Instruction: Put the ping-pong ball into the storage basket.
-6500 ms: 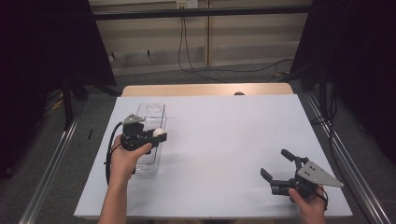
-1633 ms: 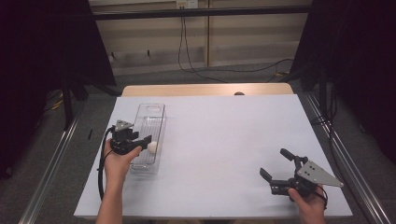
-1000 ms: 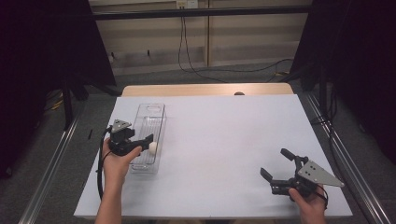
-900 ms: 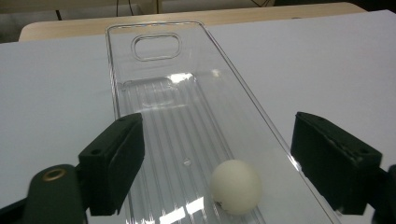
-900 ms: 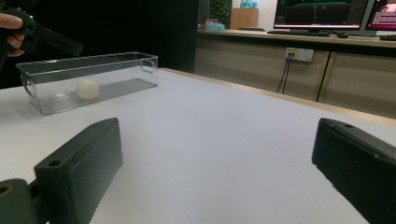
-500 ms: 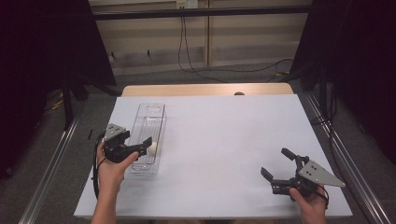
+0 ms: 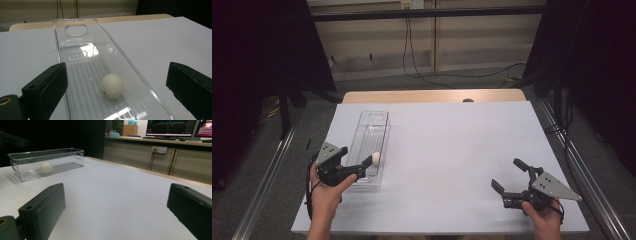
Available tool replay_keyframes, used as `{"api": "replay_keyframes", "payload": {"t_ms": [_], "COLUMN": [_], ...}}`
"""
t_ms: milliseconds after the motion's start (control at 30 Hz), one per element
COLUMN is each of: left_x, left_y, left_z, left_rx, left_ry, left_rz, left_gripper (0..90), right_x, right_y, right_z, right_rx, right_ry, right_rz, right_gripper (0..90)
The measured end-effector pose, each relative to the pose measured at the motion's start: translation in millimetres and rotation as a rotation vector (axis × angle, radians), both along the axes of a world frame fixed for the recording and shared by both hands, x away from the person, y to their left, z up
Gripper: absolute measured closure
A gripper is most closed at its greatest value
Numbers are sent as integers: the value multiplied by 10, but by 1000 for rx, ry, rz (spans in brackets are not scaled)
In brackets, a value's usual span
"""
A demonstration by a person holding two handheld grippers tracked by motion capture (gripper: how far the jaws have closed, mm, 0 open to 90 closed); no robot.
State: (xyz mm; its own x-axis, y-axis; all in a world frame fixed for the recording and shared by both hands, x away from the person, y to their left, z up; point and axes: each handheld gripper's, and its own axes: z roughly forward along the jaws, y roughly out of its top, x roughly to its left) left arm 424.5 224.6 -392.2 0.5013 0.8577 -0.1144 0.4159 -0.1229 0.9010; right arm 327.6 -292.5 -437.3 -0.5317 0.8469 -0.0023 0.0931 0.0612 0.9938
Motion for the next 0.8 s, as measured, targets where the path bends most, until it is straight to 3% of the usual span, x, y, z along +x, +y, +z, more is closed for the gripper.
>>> {"api": "replay_keyframes", "payload": {"t_ms": [400, 800], "left_x": [-158, -354], "left_y": [95, 219], "left_z": [-28, -79], "left_rx": [-40, -64], "left_ry": [-68, -131], "left_rz": [-13, 21], "left_gripper": [27, 28], "right_x": [-2, 1], "right_y": [-12, -9], "right_z": [-3, -8], "right_rx": [-5, -9], "right_ry": [0, 5], "right_rz": [6, 15], "right_gripper": [13, 13]}}
